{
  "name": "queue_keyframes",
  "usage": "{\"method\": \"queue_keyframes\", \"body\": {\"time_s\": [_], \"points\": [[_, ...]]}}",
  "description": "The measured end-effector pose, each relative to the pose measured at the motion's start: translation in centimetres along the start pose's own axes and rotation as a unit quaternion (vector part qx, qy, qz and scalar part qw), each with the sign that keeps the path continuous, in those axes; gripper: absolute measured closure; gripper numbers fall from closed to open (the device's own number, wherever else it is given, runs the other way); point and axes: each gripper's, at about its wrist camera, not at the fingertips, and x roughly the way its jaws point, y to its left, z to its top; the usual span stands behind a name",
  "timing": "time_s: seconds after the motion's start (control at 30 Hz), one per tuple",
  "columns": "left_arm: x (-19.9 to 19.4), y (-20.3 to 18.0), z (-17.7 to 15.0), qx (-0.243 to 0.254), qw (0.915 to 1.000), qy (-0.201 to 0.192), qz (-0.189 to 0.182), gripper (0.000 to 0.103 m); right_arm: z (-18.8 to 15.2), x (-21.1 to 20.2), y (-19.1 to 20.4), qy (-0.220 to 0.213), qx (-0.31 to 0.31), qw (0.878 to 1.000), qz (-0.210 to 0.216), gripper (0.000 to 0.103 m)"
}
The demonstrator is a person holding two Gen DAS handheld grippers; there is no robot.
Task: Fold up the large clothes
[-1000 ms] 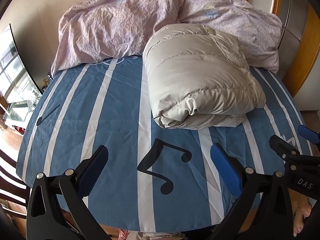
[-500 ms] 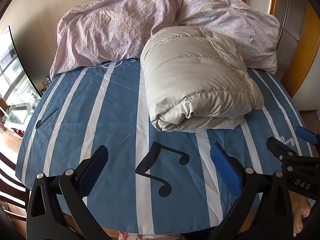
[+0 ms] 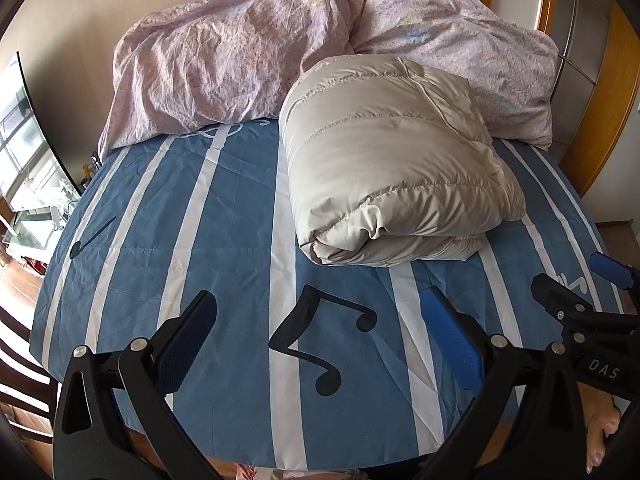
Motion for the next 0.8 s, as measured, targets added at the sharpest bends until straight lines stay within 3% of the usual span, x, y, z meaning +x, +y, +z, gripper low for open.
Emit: {"method": "queue_keyframes", "body": {"time_s": [0.8], "points": [[0.14,-0.13,0.19,0.001,1.0000,0.000,-0.001,0.001,0.16,0.13,-0.18,0.003,0.000,1.000,0.000,0.002]]}}
